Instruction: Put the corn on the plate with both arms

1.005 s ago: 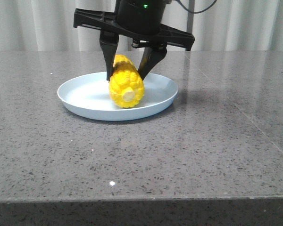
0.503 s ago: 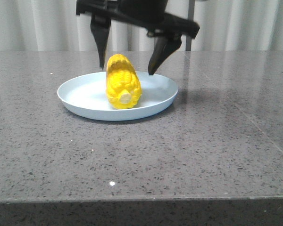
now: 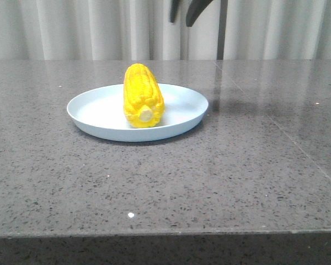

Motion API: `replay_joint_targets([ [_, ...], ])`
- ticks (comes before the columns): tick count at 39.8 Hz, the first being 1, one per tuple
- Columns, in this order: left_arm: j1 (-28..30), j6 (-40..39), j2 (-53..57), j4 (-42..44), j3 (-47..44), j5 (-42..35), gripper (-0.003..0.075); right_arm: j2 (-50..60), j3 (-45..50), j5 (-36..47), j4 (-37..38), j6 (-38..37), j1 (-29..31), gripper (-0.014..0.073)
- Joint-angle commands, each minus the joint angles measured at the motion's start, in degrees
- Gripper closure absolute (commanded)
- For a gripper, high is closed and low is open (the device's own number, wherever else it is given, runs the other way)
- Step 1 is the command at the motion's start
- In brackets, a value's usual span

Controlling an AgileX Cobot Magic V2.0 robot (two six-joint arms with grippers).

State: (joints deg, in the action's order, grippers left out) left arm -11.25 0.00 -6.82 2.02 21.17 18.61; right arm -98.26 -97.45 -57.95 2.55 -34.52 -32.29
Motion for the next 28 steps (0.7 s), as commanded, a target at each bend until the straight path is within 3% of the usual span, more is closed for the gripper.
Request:
replay_joint_targets([
  [1,0.2,0.0,-0.6,0.0,1.5,-4.9,0.0741,3.5,-1.8,-0.7,1.2,0.7,2.8,0.0658],
  [11,0.2,0.0,-0.6,0.0,1.5,-4.9,0.0741,5.2,0.3,-6.8,-0.1,7.7,12.2,0.0658],
  [28,0.2,0.0,-0.6,0.0,1.5,-4.9,0.0741,21.0,23.3,0.6,-3.8,19.9,28.7,0.0658],
])
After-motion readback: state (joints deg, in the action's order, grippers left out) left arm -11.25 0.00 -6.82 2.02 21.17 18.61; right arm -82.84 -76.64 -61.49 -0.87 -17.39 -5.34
